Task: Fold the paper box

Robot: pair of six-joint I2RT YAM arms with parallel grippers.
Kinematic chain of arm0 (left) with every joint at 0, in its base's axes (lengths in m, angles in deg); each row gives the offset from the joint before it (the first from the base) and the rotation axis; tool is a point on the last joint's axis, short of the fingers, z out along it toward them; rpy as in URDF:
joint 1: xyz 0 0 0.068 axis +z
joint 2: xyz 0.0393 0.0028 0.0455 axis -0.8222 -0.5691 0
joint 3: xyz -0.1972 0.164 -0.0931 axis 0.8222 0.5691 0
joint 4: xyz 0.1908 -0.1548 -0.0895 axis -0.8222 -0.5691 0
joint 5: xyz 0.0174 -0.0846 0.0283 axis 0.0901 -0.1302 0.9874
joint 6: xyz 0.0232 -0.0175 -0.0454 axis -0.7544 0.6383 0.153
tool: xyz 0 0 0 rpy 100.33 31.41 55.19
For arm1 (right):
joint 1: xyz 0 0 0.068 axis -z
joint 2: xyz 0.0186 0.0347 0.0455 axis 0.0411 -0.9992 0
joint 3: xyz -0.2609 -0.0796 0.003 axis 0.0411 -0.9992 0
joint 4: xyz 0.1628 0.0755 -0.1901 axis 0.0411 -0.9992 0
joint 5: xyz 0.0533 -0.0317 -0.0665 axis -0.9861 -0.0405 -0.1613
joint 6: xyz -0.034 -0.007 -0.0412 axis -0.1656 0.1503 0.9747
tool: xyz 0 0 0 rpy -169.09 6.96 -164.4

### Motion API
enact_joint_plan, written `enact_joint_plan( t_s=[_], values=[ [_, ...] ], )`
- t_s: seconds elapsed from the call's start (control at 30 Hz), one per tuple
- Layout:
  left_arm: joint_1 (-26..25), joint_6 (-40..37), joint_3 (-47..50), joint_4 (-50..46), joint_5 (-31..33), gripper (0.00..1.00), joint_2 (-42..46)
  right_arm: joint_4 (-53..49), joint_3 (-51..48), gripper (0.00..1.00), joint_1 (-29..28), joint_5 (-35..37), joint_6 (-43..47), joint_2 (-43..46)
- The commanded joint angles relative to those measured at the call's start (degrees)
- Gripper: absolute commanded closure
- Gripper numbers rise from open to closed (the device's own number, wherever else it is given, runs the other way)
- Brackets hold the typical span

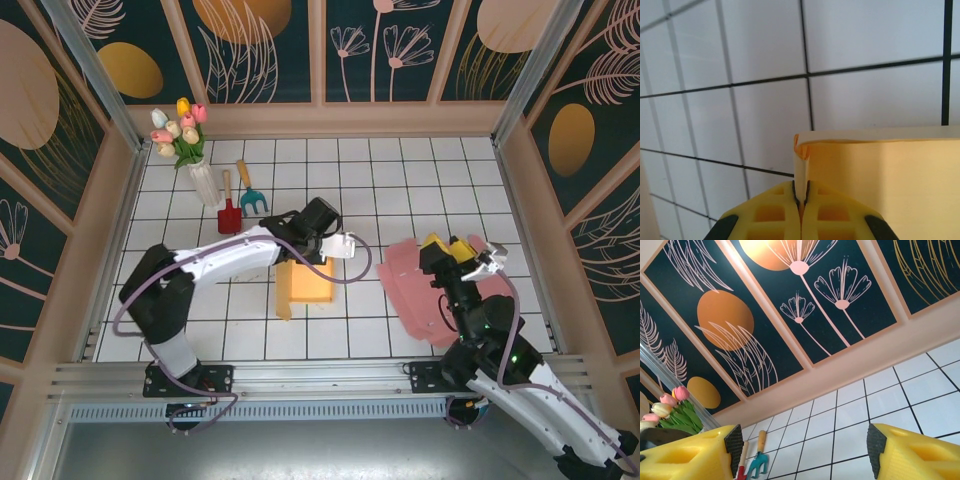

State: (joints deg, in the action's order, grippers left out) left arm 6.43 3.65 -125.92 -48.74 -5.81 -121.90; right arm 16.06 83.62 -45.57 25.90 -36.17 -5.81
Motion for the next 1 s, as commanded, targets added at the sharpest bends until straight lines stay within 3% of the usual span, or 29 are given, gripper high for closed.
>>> enact_joint_plan(
  t_s=[0.0,0.47,0.73,0.97],
  values=[
    [-0.2,-4.87,2.4,4.25,1.39,1.0,-1.02,0.8,-0.79,0.31,0.36,1.24,0.04,-0.73],
    [-0.09,-9.85,9.59,22.95,1.86,1.0,-8.06,1.95,-1.69,0.31,0.64,0.91,-0.27,-2.82],
    [0.02,-10.06,5.2,20.5,0.87,0.98,-12.1,1.98,-1.76,0.31,0.64,0.05,-0.53,-2.81],
    [0.0,-10.31,3.31,18.47,1.66,0.86,-10.84,1.98,-1.86,0.31,0.68,-0.38,-0.8,-2.78]
  ],
)
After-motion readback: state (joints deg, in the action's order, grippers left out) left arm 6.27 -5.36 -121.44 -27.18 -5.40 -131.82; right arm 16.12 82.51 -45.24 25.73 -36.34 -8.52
